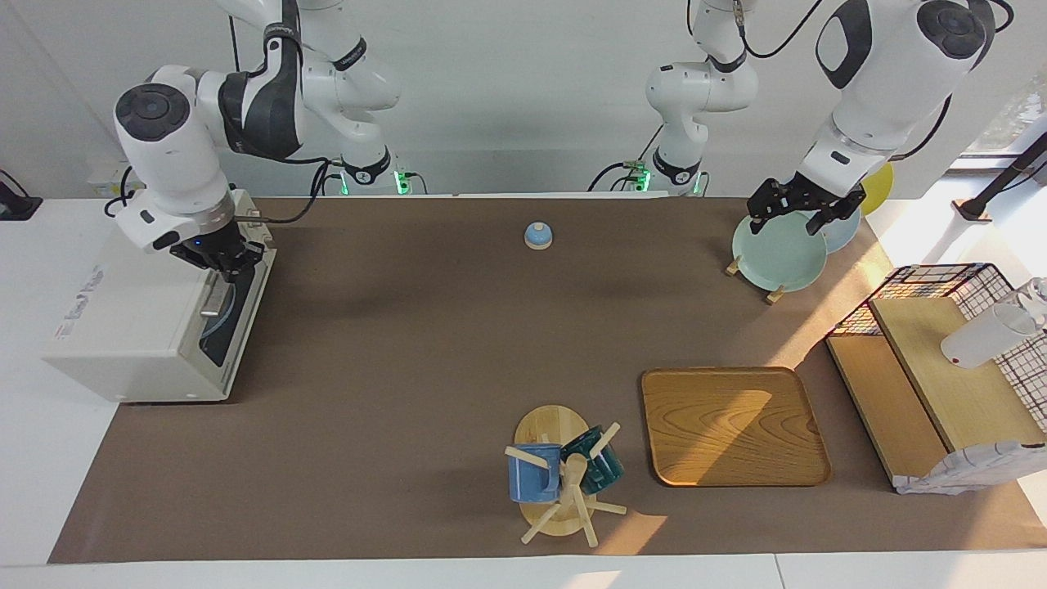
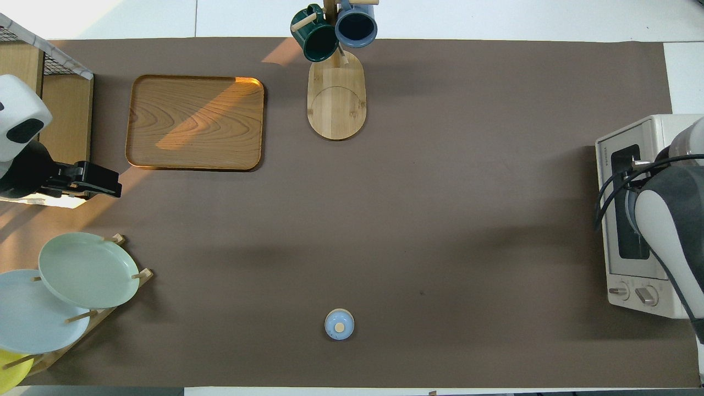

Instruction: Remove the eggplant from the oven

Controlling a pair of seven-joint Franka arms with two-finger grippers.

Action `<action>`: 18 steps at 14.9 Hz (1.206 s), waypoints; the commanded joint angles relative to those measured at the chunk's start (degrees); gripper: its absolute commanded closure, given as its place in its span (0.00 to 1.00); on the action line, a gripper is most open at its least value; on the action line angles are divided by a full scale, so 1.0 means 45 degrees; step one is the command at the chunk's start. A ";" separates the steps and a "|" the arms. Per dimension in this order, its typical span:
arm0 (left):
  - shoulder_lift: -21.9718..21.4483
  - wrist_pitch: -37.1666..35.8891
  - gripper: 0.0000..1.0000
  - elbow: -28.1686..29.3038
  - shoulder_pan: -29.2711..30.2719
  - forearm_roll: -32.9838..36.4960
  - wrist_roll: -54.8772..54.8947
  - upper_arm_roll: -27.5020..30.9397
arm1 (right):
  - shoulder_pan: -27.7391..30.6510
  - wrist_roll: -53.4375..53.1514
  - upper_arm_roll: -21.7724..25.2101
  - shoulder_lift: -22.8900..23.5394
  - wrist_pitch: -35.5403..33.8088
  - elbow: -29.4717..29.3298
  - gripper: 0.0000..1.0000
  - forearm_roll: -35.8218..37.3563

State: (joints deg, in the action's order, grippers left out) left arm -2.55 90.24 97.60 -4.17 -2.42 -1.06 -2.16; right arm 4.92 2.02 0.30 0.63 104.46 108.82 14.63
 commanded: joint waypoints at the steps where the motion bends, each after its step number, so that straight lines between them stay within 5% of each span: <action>1: -0.0059 -0.0170 0.00 -0.0086 0.0029 0.0185 -0.0077 -0.0027 | 0.0487 0.0137 -0.0125 -0.0217 0.0728 0.0775 1.00 0.0206; 7: -0.0059 -0.0150 0.00 -0.0086 0.0029 0.0185 -0.0077 -0.0027 | 0.0546 0.0238 -0.0163 -0.0159 0.1413 0.1071 1.00 0.0108; 13: -0.0059 -0.0150 0.00 -0.0086 0.0029 0.0185 -0.0077 -0.0027 | -0.1072 -0.1015 -0.0222 0.0561 0.3970 0.2262 1.00 -0.1530; 18: -0.0059 -0.0150 0.00 -0.0086 0.0029 0.0185 -0.0077 -0.0027 | -0.1231 -0.1113 -0.0203 0.1325 0.5653 0.2946 1.00 -0.1766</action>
State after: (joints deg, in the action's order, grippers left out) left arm -2.55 90.24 97.60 -4.17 -2.42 -1.06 -2.16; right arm -1.42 -2.75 -0.97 6.49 128.12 120.88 7.22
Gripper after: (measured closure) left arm 0.000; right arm 0.991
